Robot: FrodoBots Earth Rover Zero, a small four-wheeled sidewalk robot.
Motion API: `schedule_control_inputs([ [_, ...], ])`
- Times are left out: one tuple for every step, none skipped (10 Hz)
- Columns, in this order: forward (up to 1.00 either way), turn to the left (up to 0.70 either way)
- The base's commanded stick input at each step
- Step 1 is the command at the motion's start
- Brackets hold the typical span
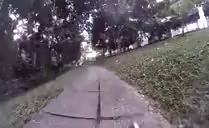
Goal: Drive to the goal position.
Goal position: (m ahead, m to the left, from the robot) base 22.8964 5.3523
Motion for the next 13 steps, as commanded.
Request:
schedule_control_inputs([
  [0.70, 0.01],
  [0.70, 0.01],
  [0.70, 0.01],
  [0.70, 0.01],
  [0.70, 0.01],
  [0.70, 0.01],
  [0.70, 0.01],
  [0.70, 0.01],
  [0.70, 0.01],
  [0.70, 0.01],
  [0.70, 0.01],
  [0.70, 0.01],
  [0.70, 0.01],
])
